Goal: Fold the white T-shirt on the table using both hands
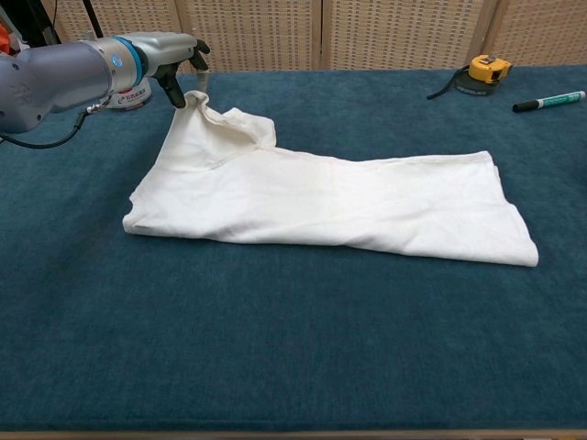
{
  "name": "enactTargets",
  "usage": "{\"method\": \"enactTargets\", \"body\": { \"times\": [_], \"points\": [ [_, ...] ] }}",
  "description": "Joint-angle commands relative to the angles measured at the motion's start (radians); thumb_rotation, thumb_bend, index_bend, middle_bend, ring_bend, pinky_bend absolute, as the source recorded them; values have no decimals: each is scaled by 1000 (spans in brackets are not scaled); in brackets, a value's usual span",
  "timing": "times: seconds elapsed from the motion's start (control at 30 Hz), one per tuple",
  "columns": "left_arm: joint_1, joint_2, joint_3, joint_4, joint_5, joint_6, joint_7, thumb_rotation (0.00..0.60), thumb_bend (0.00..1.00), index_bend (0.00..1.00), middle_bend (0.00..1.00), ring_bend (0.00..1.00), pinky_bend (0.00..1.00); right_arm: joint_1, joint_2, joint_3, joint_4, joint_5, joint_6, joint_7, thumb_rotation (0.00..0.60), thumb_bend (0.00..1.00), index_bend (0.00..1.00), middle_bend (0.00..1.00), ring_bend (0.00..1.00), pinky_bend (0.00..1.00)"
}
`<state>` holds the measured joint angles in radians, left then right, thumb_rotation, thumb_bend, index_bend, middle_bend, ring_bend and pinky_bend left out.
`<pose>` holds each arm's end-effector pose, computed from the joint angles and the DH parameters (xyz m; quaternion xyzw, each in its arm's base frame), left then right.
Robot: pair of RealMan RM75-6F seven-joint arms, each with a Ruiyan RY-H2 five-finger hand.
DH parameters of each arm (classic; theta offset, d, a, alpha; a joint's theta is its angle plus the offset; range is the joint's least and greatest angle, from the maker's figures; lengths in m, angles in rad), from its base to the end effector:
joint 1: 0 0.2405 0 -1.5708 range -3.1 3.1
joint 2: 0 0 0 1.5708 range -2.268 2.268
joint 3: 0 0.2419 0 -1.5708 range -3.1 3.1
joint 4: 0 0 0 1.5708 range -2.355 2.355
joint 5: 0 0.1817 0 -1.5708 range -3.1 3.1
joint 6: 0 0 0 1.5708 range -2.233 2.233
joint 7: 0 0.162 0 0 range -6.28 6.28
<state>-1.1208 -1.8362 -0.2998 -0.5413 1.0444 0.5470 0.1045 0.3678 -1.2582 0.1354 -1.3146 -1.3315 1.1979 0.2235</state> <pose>-0.1174 0.4903 0.0016 -0.7231 -0.3554 -0.3097 0.5049 -0.2945 -0.3015 0.1521 0.5899 -0.4320 0.4118 0.5439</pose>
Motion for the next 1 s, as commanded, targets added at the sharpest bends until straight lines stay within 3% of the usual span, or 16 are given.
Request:
{"method": "enactTargets", "body": {
  "times": [0.03,0.23,0.3,0.37,0.43,0.53,0.73,0.87,1.0],
  "points": [
    [-22,-53,-5,77,20,-11,-53,600,558,707,0,0,0,-1,0,1,-1,-1,-3,0,600,131,0,0,0,0],
    [-48,-121,-10,191,62,29,-143,600,528,702,0,0,0,-4,2,4,-6,-6,-1,1,600,131,0,0,0,0],
    [-57,-135,-9,220,72,19,-168,600,449,551,0,0,0,-5,3,4,-8,-8,-2,0,600,131,0,0,0,0],
    [-64,-140,-7,235,79,-3,-187,600,286,175,0,0,0,-6,4,5,-10,-10,-2,1,600,131,0,0,0,0],
    [-68,-148,-4,257,88,-4,-186,600,173,13,0,0,0,-7,5,6,-11,-11,-3,2,600,131,0,0,0,0],
    [-66,-146,-9,252,100,41,-216,600,105,0,0,0,0,-7,8,6,-14,-14,-5,4,600,131,0,0,0,0],
    [-40,-109,12,205,151,111,-291,600,100,0,0,0,0,-10,10,8,-20,-18,-3,2,600,131,0,0,0,0],
    [4,-52,54,120,210,174,-354,600,101,0,0,0,0,-12,11,9,-23,-21,0,-3,600,131,0,0,0,0],
    [88,82,141,-68,307,235,-425,600,113,0,0,0,0,-13,13,9,-29,-28,3,-5,600,131,0,0,0,0]
  ]
}}
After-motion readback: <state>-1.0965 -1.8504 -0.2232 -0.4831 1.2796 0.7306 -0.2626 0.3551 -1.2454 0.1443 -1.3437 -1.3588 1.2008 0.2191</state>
